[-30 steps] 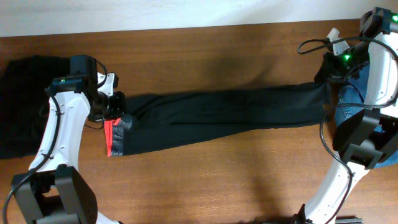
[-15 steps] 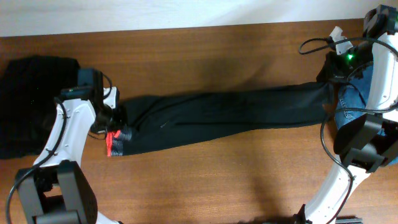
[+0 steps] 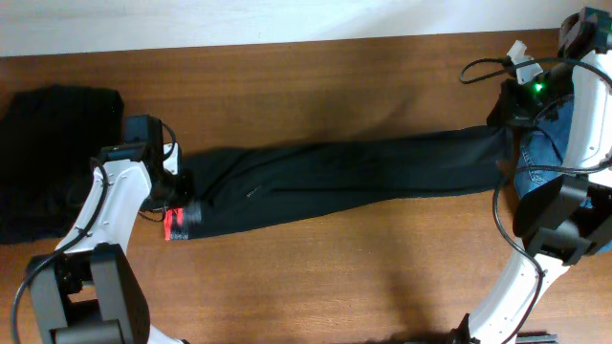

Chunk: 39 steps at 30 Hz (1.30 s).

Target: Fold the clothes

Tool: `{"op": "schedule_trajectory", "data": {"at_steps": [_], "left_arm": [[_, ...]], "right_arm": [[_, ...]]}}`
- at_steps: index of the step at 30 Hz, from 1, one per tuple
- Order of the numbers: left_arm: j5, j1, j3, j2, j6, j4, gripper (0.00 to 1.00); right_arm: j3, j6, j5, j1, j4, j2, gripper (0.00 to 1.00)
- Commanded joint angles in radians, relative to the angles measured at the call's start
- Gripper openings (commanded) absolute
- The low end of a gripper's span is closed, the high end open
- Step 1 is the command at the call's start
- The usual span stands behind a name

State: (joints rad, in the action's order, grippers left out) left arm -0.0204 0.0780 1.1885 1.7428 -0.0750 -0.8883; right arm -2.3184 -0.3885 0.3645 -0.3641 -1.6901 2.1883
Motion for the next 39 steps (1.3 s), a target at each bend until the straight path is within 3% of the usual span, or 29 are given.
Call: {"op": "schedule_trajectory", "data": {"at_steps": [1,3,8,15,23,33,39], "left_arm": [[0.039,0.003,-0.010,-0.010,-0.008,-0.007,0.38],[0.040,0.003,-0.010,-0.010,-0.008,-0.010,0.42],[0.007,0.003,-0.004,-0.018,-0.034,0.016,0.42],[-0.152,0.000,0.004,-0.054,-0.034,0.056,0.31],[-0.137,-0.034,-0.020,-0.053,-0.037,0.117,0.29],[-0.132,-0.037,-0.185,-0.053,-0.045,0.220,0.29],[-0.132,-0.037,-0.195,-0.057,-0.045,0.115,0.18]], "right_arm": [[0.008,0.003,-0.002,-0.004,0.003,-0.037,0.04],[0.008,0.003,-0.002,-0.004,0.003,-0.037,0.04],[0.008,0.003,-0.002,-0.004,0.003,-0.037,0.04],[0.008,0.000,-0.002,-0.003,0.003,-0.037,0.04],[0.008,0.000,-0.002,-0.003,0.004,-0.037,0.04],[0.008,0.001,-0.002,-0.003,0.011,-0.037,0.04],[0.008,0.000,-0.002,-0.003,0.018,-0.037,0.04]]}}
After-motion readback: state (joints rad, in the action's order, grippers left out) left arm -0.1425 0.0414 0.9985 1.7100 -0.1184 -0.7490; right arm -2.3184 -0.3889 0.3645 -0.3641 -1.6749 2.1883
